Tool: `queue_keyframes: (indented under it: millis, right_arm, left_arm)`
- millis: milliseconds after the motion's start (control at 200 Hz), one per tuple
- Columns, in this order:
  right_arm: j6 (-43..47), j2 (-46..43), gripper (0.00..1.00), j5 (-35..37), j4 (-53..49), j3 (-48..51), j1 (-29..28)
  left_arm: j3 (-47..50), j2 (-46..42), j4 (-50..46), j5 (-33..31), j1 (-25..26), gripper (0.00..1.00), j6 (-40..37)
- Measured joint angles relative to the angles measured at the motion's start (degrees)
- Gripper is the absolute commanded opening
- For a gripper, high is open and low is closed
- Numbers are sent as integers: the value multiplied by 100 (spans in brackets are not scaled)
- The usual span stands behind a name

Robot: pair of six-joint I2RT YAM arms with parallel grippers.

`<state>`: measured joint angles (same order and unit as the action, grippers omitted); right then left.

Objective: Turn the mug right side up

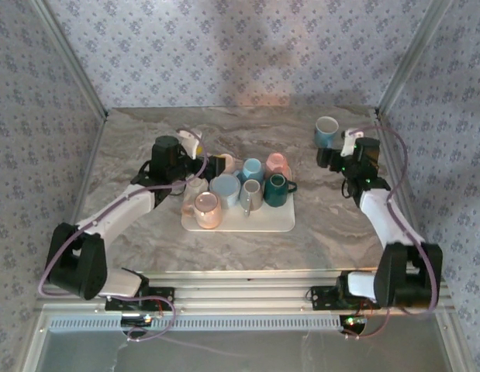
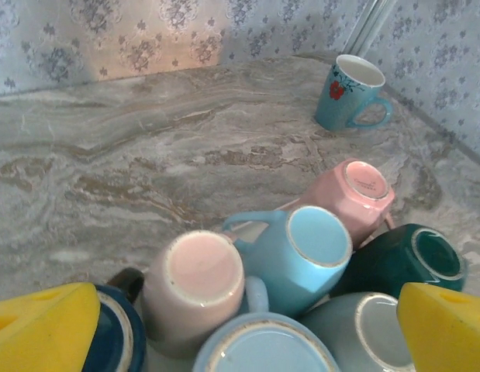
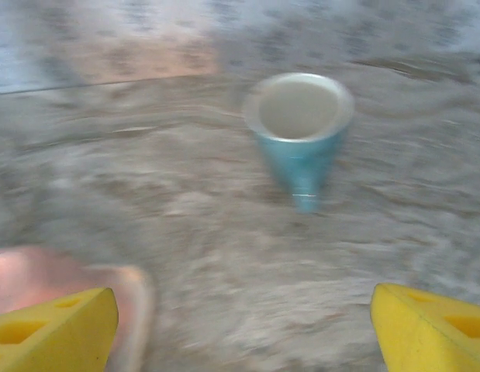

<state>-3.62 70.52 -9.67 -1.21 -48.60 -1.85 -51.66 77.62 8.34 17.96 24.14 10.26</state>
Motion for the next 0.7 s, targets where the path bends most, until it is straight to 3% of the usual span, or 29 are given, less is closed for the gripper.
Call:
queue_keyframes:
  millis: [125,275,475,700]
  right_arm:
    - [46,-199,89,-374,-887,-273,-1058]
    - [162,413,95,-428,-1840,-643,-1934]
    - [52,1067,100,74,-2518,-975,-2326]
    - [-289,1283,96,627,-2621,-1113,-2597]
  left_arm:
    - [319,-437,-162,-2,0,98,520]
    - [802,-949,-404,0,0,98,1045]
    - [975,-1285,-769,-94,-2,99,1196]
    - [1073,-1388,-866,-179,0,99,1235]
